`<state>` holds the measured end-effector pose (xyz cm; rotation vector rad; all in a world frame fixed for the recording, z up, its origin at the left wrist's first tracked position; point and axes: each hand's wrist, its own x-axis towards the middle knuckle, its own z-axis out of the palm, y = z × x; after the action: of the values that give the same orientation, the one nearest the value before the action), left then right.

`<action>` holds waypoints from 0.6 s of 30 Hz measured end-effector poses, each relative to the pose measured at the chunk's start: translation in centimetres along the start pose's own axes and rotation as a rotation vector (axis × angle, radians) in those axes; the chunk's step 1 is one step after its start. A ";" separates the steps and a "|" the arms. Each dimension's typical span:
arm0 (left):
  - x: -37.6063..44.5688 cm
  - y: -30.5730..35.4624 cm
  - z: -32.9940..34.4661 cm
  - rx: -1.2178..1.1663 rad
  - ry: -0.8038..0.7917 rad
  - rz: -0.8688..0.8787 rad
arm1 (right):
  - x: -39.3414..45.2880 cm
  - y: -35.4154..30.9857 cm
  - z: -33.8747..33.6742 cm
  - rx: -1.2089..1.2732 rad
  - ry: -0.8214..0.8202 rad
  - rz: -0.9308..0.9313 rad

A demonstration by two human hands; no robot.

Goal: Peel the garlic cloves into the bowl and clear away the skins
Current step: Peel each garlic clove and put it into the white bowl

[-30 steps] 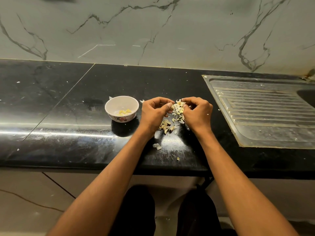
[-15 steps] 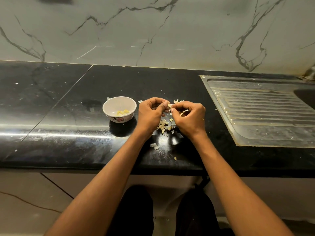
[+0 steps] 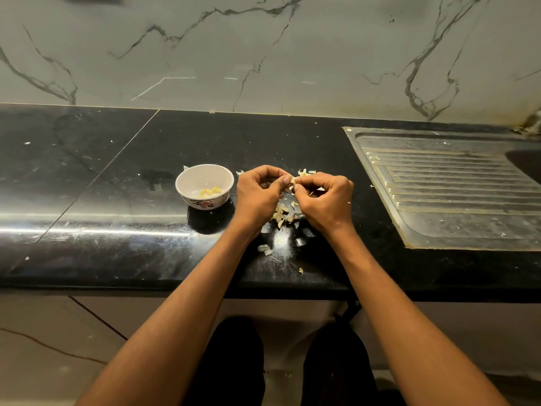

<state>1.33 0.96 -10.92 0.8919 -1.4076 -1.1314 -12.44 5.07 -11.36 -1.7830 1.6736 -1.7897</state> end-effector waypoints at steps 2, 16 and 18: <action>-0.1 0.0 0.0 0.003 0.005 0.005 | 0.0 0.0 0.0 0.007 0.004 -0.001; 0.3 -0.3 0.0 0.043 -0.012 0.016 | 0.1 0.1 0.2 0.000 0.032 0.008; 0.3 -0.3 0.0 0.041 -0.014 0.018 | 0.1 0.0 0.2 0.013 0.037 0.019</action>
<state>1.25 0.54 -11.16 0.9001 -1.4514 -1.1006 -12.29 4.87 -11.40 -1.7332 1.6826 -1.8325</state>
